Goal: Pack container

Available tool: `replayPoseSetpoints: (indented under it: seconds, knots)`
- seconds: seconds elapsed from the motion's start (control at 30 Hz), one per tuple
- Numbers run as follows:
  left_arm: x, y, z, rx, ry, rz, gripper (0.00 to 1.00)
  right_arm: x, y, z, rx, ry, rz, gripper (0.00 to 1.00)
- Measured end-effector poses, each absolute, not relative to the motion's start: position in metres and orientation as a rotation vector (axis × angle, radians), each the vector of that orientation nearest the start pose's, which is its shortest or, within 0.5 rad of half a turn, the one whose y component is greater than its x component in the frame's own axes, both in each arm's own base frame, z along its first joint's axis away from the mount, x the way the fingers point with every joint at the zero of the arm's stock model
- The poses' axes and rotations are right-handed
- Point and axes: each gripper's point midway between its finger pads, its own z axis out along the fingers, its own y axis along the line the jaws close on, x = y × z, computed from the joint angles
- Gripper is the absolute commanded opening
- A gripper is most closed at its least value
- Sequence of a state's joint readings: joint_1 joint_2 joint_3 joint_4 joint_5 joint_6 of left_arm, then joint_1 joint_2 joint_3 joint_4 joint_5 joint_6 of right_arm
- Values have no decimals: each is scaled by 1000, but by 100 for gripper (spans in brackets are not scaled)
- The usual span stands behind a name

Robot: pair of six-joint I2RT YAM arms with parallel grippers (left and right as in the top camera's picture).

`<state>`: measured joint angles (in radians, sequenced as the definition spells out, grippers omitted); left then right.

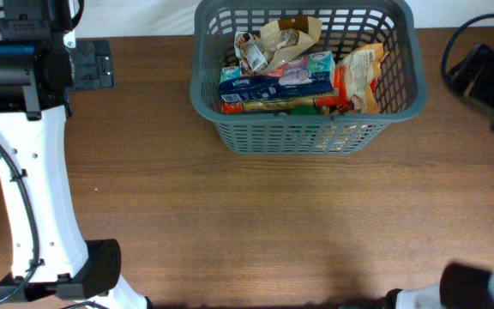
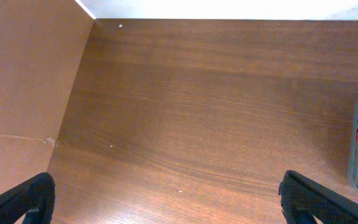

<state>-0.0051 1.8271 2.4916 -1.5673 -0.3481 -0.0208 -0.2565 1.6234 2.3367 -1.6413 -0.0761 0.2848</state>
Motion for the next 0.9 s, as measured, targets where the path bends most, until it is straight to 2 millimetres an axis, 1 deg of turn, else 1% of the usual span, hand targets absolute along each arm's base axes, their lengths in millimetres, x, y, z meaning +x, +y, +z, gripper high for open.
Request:
replayPoseSetpoints:
  seconds: [0.07,0.13,0.2,0.27,0.33,0.4,0.43,0.47,0.5,0.53,0.6,0.7,0.73,0.8,0.87,0.9]
  knots:
    - [389,57,382,-168,2438,418,99,298,-55,401,584,2378,118,99]
    - [389,57,382,-168,2438,418,99,272,-44,406,554,2360,127,99]
    - [389,57,382,-168,2438,418,99,246,-38,398,555,2370,129,99]
    - [389,57,382,-169,2438,417,99,229,-34,383,569,2386,134,99]
    - [389,57,382,-172,2437,417,99,229,-34,375,572,2314,143,99]
    - [389,57,382,-172,2437,417,99,242,-37,374,541,2170,149,99]
    - [389,56,382,-172,2438,415,99,253,-39,378,516,2069,151,99]
    - [389,57,382,-172,2437,416,99,261,-41,377,493,1967,154,99]
    - [389,57,382,-172,2437,417,99,265,-42,376,472,1900,157,99]
    - [389,57,382,-173,2437,416,99,268,-41,373,442,1798,164,99]
    - [389,57,382,-172,2438,415,99,264,-36,353,399,1699,178,99]
    - [389,57,382,-172,2438,416,99,250,-20,314,326,1597,221,99]
    - [389,57,382,-172,2437,416,99,247,-17,307,313,1585,230,99]
    - [389,57,382,-172,2437,415,99,239,-8,276,283,1577,257,99]
    - [389,57,382,-172,2437,416,99,235,-5,250,277,1582,265,99]
    - [389,57,382,-172,2438,416,99,234,-5,243,276,1581,264,99]
